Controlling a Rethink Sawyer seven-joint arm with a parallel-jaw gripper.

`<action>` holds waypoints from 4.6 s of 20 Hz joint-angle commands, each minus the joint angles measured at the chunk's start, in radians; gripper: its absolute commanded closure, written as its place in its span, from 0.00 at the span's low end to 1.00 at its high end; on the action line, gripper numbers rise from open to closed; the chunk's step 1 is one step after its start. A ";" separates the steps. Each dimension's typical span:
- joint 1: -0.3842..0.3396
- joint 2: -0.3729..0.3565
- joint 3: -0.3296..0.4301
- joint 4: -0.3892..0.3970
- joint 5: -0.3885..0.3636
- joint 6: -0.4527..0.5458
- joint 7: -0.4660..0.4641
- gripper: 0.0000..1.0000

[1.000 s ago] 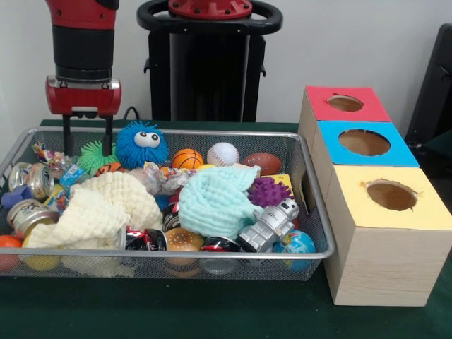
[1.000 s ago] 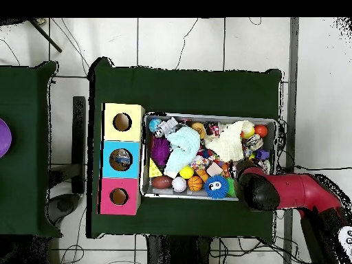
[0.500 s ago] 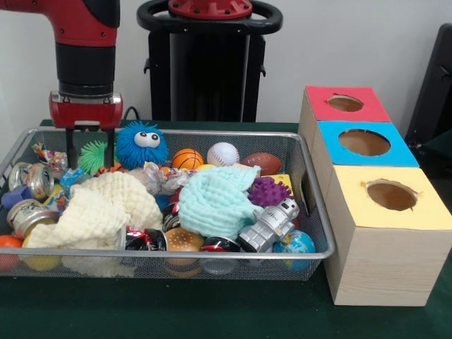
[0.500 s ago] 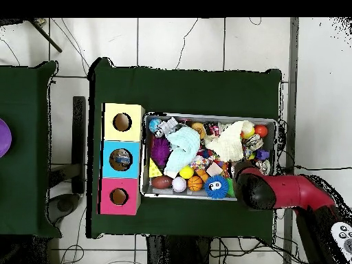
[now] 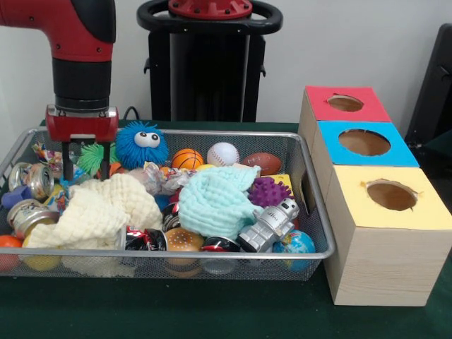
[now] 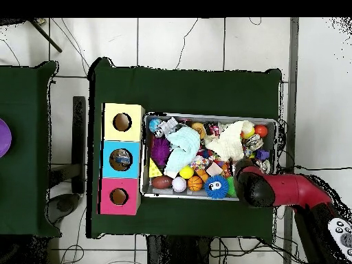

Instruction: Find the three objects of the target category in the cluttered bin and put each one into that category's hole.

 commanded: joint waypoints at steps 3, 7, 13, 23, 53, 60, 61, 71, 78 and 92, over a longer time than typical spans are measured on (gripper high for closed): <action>0.007 0.079 -0.036 -0.103 -0.075 -0.058 0.026 0.00; -0.006 0.078 -0.027 -0.097 -0.068 -0.056 0.005 0.00; -0.042 0.071 0.015 -0.089 -0.059 -0.024 -0.057 0.00; -0.087 0.102 0.050 -0.086 -0.067 0.004 -0.111 0.00; -0.102 0.098 0.046 0.011 -0.109 -0.004 -0.092 0.00; -0.105 0.090 0.055 0.037 -0.109 0.003 -0.102 0.00; -0.107 0.089 0.059 0.041 -0.106 0.008 -0.106 0.00; -0.101 0.075 0.060 0.065 -0.104 0.011 -0.096 0.00; -0.098 0.070 0.061 0.074 -0.103 0.009 -0.090 0.00; -0.098 0.068 0.081 0.054 -0.069 0.046 -0.096 1.00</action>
